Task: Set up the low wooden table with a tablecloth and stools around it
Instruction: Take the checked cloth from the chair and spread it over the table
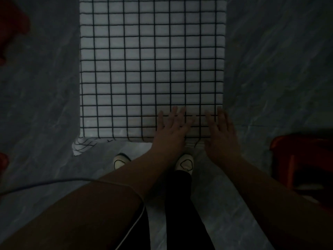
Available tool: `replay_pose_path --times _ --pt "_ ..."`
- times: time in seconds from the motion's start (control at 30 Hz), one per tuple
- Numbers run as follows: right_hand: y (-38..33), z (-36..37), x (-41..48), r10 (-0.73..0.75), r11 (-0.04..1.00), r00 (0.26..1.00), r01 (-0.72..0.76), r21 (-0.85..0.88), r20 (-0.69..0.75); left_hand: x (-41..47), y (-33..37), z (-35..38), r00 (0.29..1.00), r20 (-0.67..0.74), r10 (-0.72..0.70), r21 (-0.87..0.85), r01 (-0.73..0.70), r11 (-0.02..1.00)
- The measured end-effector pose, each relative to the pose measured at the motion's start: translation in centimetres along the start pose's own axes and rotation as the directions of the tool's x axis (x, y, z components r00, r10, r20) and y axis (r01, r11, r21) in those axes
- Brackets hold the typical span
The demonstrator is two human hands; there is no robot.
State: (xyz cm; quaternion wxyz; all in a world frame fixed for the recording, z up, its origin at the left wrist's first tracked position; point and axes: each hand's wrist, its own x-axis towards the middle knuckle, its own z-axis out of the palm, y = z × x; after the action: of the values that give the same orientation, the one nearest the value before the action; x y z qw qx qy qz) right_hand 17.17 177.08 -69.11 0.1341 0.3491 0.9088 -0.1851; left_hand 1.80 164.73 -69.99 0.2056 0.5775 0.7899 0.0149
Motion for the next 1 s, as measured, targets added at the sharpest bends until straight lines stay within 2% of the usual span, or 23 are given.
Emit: replay_pose_path --times 0.1,0.23,0.4,0.47,0.57,0.7,0.87,1.0 --pt "1.8 0.8 0.2 0.001 0.998 0.999 -0.005 0.069 0.052 1.4 1.3 0.7 0.997 0.07 -0.025 0.047 0.021 0.999" --pt "2.1 1.5 0.3 -0.033 0.977 0.999 0.03 0.213 0.012 1.9 1.2 1.4 0.995 0.092 -0.026 0.097 0.016 0.995" --pt "1.7 1.3 0.0 0.011 0.955 0.998 -0.031 0.296 0.069 1.8 1.7 0.9 0.992 0.109 -0.069 0.078 0.06 0.995" --pt "1.6 0.6 0.3 0.017 0.961 0.994 -0.045 0.274 0.107 1.9 2.0 0.3 0.988 0.133 -0.078 0.083 0.067 0.994" --pt "1.5 -1.0 0.5 0.003 0.99 0.978 -0.031 0.134 0.208 1.5 2.4 -1.2 0.979 0.181 -0.089 0.062 0.079 0.995" --pt "0.7 -4.5 0.1 0.023 0.999 0.971 -0.016 -0.03 0.238 -0.5 1.9 -4.6 0.958 0.227 -0.173 -0.024 0.183 0.983" --pt "-3.3 -12.2 -1.4 -0.028 0.999 0.98 0.024 0.027 0.199 -5.4 0.2 -12.8 0.923 0.208 -0.323 -0.05 0.34 0.939" --pt "-8.2 -20.5 -3.7 -0.09 0.995 0.988 0.085 0.049 0.122 -9.3 -0.7 -21.4 0.905 0.132 -0.405 -0.088 0.418 0.904"
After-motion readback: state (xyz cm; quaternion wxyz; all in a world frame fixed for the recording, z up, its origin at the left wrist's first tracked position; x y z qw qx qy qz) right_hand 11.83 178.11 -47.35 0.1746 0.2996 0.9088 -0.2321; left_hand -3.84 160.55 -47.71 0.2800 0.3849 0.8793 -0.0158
